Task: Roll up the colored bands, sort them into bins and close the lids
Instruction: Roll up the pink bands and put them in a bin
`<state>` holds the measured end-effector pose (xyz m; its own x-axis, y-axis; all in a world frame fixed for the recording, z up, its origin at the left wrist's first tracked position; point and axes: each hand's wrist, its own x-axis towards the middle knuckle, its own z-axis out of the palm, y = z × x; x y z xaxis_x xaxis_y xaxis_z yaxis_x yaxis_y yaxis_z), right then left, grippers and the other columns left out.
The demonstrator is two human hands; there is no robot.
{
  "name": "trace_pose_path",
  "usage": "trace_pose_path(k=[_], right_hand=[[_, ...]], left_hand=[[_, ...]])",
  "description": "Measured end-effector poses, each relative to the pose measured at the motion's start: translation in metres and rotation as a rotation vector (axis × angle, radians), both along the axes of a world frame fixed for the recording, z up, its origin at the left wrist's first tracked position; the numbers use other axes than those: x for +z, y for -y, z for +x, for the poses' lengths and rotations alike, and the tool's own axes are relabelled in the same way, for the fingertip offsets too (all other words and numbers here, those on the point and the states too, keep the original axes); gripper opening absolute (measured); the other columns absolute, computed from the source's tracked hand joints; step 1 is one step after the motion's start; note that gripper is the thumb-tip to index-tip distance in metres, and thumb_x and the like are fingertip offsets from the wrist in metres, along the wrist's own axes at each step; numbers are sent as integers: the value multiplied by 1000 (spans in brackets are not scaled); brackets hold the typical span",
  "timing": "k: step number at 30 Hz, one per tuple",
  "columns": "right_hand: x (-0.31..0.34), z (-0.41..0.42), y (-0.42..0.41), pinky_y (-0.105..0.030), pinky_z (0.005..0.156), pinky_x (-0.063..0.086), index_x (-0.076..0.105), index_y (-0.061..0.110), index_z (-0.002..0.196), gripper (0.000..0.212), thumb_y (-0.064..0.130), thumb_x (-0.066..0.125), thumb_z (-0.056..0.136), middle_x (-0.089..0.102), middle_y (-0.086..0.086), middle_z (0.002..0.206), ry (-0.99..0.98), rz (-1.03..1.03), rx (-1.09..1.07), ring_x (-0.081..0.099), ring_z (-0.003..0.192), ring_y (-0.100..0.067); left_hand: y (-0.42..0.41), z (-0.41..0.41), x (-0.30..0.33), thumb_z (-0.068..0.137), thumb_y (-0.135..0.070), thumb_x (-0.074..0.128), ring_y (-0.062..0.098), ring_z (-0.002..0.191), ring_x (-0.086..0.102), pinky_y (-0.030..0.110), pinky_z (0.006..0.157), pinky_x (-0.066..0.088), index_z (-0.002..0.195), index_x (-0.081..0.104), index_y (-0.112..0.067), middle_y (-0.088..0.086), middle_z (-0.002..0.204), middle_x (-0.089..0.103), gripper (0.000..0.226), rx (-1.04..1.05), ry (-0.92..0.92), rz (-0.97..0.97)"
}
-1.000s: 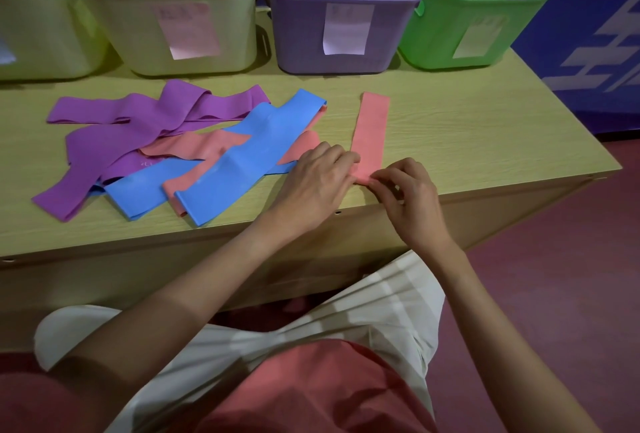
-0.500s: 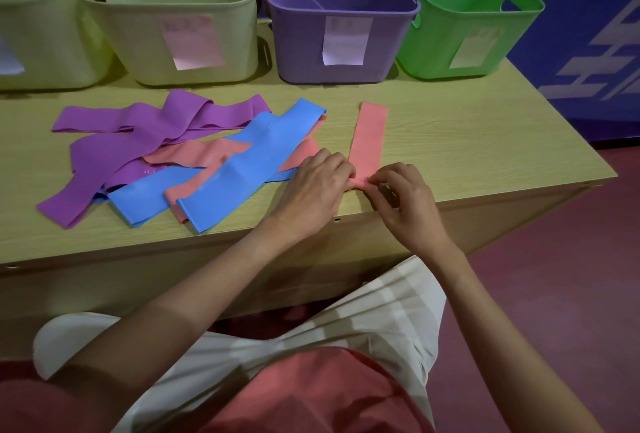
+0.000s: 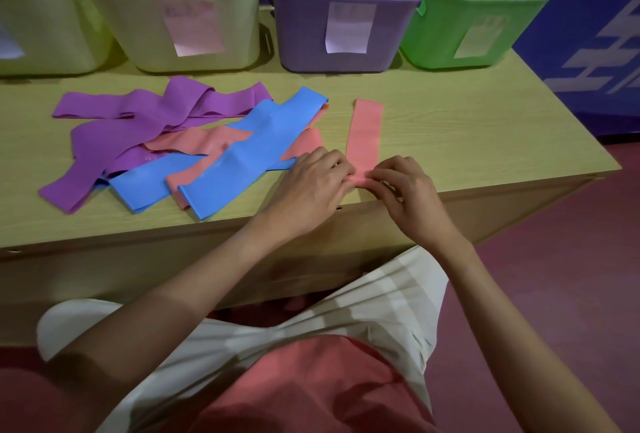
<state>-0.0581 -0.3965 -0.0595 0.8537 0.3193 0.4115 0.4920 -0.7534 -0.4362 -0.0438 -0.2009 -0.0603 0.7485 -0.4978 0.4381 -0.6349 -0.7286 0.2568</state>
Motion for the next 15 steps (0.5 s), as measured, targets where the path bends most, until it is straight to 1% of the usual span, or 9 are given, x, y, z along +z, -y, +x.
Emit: trace_pose_path(k=[2,6,11,15], right_hand=[[1,0,1,-29,73,46,73,11,104,20,23,62,94,62,-4,92,-6,15,11,56,85,-19],[-1,0,0,-35,68,49,73,7,103,22,23,63,92,61,-6,91,14,45,-12,57,83,-20],[-7,-2,-5,-35,67,50,69,3,109,22,18,62,93,58,-9,94,64,65,-74,57,85,-22],[-7,-4,-9,-36,68,48,64,3,101,17,18,61,94,56,-6,93,58,89,-50,53,84,-22]], left_hand=[[2,0,2,94,-28,55,24,92,54,39,80,44,108,60,-11,3,102,61,23,-3,-15,-12],[4,2,2,94,-25,59,21,86,50,38,76,44,96,58,-12,2,94,58,13,15,-18,-28],[6,6,1,95,-22,57,22,86,51,38,76,45,97,60,-11,3,96,59,11,22,-2,8],[6,8,-1,94,-18,58,22,86,51,38,75,44,98,62,-12,3,97,59,8,19,17,34]])
